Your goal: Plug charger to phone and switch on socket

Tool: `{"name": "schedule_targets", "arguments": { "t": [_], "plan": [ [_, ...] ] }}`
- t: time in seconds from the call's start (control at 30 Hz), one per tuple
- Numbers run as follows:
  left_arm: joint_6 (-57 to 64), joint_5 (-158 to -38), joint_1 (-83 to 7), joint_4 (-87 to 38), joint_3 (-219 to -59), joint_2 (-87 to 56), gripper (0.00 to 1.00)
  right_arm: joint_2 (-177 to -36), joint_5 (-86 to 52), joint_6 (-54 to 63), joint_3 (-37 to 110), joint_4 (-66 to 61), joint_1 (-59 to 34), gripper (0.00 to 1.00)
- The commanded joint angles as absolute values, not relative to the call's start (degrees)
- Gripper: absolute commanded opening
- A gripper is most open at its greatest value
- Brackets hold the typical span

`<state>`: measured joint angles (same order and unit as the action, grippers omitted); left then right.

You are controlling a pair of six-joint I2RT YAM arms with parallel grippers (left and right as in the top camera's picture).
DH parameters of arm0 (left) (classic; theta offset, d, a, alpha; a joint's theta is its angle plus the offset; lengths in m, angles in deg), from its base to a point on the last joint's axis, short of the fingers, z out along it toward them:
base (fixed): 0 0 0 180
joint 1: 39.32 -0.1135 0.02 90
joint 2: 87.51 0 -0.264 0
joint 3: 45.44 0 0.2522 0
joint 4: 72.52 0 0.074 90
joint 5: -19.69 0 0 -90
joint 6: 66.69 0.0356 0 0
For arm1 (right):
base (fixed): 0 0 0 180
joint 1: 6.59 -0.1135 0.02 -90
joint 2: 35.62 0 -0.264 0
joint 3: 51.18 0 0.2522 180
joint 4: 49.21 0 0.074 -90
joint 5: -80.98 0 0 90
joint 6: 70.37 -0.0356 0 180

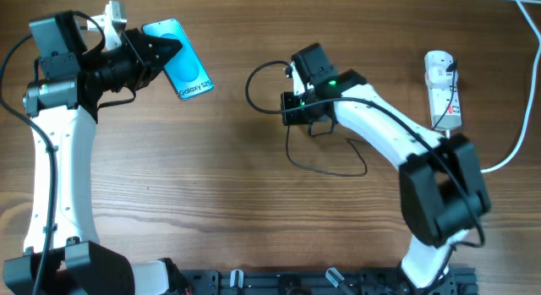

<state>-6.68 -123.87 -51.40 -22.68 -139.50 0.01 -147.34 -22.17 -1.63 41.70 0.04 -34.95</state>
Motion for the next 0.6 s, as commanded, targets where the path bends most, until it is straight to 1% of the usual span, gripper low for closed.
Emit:
{"name": "schedule_targets", "arguments": {
  "t": [0.0, 0.3, 0.33, 0.37, 0.4, 0.47, 0.57],
  "plan": [
    [-5.4, -124.0, -51.6, -22.5, -139.8, -0.5, 0.04, -151.3, -17.3, 3.4, 41.8, -1.5, -35.1, 0.04],
    [-5.4, -123.1, -51.6, -22.5, -139.8, -0.5, 0.04, -156.7, -16.8, 6.2, 41.8, 0.8, -35.3, 0.07],
    [-5.4, -123.1, -51.6, -22.5, -139.8, -0.5, 0.04, -157.0, -17.0, 6.2, 41.8, 1.7, -35.3, 0.09],
    [-5.4, -123.1, -51.6, -22.5, -139.8, -0.5, 0.04, -157.1, -17.0, 6.2, 41.8, 3.3, -35.3, 0.18],
    [-5.4, -123.1, -51.6, -22.5, -139.8, -0.5, 0.04, -157.1, -17.0, 6.2, 41.8, 4.1, -35.3, 0.23],
    [-5.4, -123.1, -51.6, -22.5, -139.8, -0.5, 0.04, -157.1, -17.0, 6.1, 41.8, 4.5, -35.3, 0.31],
    [-5.4, -123.1, -51.6, -22.5, -139.8, -0.5, 0.04, -157.2, -18.3, 6.1, 41.8, 1.4, -35.3, 0.36]
  ]
}}
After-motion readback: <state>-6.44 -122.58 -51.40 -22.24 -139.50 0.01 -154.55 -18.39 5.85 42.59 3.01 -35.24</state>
